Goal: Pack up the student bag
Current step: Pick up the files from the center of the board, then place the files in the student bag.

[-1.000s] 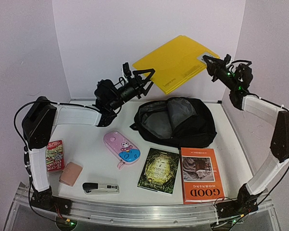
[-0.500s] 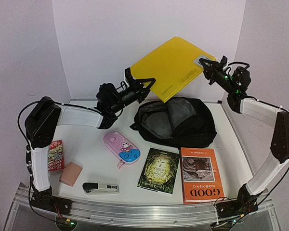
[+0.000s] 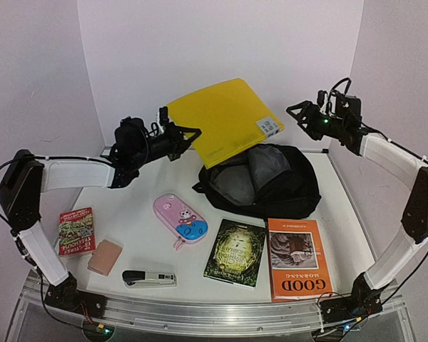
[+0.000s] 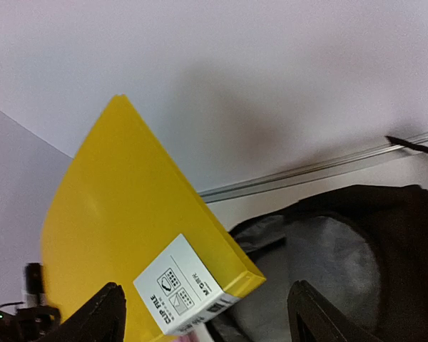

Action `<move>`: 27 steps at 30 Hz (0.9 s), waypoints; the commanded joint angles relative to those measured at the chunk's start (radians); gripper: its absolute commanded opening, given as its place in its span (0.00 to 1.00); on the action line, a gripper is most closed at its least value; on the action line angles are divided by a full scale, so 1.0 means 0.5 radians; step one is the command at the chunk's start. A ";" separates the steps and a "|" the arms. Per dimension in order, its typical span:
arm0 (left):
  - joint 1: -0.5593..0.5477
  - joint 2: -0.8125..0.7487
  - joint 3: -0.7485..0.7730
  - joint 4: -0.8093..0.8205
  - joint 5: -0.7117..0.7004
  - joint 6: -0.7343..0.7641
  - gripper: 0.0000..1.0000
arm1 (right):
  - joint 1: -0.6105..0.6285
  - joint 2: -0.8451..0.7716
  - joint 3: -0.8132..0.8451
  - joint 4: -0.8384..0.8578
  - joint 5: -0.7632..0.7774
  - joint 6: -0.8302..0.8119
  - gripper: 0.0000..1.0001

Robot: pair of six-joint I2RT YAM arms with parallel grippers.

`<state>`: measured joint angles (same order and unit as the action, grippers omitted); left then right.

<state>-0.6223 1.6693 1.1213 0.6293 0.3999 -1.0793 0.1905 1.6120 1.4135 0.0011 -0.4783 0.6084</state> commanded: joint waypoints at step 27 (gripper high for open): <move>0.214 -0.569 -0.139 -1.393 0.084 0.544 0.00 | 0.758 1.337 1.177 -1.101 1.611 -1.200 0.80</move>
<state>-0.5198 1.4296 1.0443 -0.1262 0.4404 -0.8333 0.5536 2.2134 1.9507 -0.5312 0.2089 0.0365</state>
